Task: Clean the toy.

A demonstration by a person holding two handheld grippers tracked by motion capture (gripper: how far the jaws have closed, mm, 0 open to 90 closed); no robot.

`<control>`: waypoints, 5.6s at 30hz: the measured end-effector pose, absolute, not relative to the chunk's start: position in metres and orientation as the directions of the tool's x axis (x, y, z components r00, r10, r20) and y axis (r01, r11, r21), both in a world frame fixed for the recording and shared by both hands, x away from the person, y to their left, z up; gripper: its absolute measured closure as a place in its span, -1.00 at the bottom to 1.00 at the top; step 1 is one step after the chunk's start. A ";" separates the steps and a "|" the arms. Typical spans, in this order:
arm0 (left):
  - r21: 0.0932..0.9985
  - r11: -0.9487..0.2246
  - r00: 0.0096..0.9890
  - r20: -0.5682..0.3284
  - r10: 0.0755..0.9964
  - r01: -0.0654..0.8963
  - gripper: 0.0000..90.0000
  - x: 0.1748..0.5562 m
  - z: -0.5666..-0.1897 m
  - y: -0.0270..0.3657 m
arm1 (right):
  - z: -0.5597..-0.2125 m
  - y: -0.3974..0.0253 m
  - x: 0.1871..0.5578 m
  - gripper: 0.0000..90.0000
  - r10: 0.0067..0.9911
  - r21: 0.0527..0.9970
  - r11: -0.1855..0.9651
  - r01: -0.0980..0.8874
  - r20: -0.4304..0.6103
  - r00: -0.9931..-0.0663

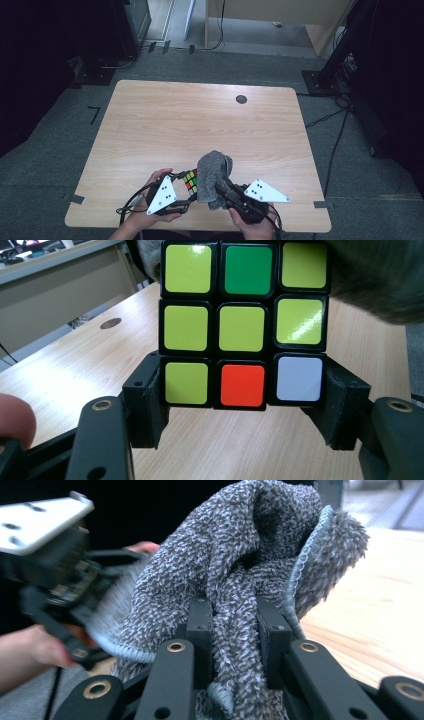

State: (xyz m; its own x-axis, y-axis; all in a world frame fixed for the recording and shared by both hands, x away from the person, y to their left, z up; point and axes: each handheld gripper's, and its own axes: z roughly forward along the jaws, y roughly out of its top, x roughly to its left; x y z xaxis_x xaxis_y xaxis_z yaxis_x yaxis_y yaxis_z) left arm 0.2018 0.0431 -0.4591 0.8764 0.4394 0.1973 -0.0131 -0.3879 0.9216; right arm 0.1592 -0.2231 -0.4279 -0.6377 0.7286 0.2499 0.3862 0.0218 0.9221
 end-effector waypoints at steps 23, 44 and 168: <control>0.937 -0.350 0.874 0.180 0.452 -0.012 -0.24 0.203 -0.454 0.049 | -0.428 -0.234 0.161 0.61 0.796 0.913 -0.007 0.408 0.252 -0.550; 0.928 -0.371 0.878 0.198 0.436 -0.025 -0.24 0.201 -0.456 0.045 | -0.417 -0.224 0.151 0.60 0.761 0.936 -0.001 0.351 0.228 -0.607; 0.968 -0.250 0.921 0.090 0.379 0.009 -0.24 0.202 -0.440 0.061 | -0.446 -0.232 0.171 0.58 0.643 0.862 -0.077 0.501 0.427 -0.635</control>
State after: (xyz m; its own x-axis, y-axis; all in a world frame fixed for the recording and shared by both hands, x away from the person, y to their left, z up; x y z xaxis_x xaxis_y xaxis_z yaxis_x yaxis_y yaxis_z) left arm 0.2023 0.0607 -0.4398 0.9209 0.3792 0.0897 0.0088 -0.2503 0.9681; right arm 0.1709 -0.2323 -0.4464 -0.6351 0.6435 0.4273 0.5014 -0.0774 0.8618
